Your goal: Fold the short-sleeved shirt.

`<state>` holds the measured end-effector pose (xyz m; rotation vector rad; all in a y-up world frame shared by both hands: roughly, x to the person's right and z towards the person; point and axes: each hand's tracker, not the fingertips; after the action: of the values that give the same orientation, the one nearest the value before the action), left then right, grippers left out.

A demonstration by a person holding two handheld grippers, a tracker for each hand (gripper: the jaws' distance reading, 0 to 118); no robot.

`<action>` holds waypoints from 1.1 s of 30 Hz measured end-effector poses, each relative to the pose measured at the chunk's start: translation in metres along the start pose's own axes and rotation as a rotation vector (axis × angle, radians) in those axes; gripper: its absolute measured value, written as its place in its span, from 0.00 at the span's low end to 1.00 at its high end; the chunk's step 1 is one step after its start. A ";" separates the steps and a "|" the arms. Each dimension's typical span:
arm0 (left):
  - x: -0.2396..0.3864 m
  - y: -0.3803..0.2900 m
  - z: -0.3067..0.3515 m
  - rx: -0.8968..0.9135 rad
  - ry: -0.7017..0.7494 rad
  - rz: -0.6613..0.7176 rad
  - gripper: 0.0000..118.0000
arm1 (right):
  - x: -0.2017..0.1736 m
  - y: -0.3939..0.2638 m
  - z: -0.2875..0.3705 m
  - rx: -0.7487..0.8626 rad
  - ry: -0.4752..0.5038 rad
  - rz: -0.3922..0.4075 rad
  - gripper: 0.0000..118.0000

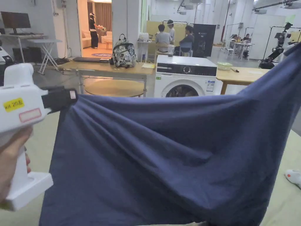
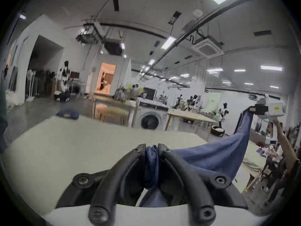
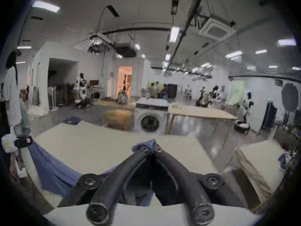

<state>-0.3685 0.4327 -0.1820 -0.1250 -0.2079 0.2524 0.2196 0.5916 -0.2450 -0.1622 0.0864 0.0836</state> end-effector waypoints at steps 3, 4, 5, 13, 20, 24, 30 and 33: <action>0.004 0.050 -0.028 0.019 0.027 -0.063 0.07 | 0.008 0.045 -0.025 0.032 -0.071 0.006 0.00; 0.011 0.063 -0.034 0.017 0.020 -0.066 0.07 | 0.008 0.060 -0.033 0.043 -0.089 0.009 0.00; 0.012 0.075 -0.040 0.014 0.021 -0.072 0.07 | 0.006 0.073 -0.040 0.050 -0.107 0.003 0.00; 0.015 0.145 -0.100 0.047 0.066 -0.130 0.07 | -0.018 0.182 -0.105 0.133 -0.175 -0.014 0.00; 0.002 0.157 -0.158 0.041 0.102 -0.136 0.07 | -0.041 0.216 -0.140 0.159 -0.215 0.007 0.00; -0.009 0.128 -0.187 -0.017 0.114 -0.149 0.07 | -0.046 0.196 -0.165 0.142 -0.192 0.017 0.00; -0.039 0.042 -0.225 -0.140 0.082 -0.073 0.07 | -0.059 0.121 -0.179 0.063 -0.112 0.002 0.00; -0.050 -0.005 -0.228 -0.184 0.100 -0.049 0.07 | -0.062 0.083 -0.175 0.032 -0.064 0.008 0.00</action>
<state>-0.3649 0.3930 -0.4121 -0.3141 -0.1341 0.1776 0.1371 0.6393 -0.4239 -0.1273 0.0246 0.0957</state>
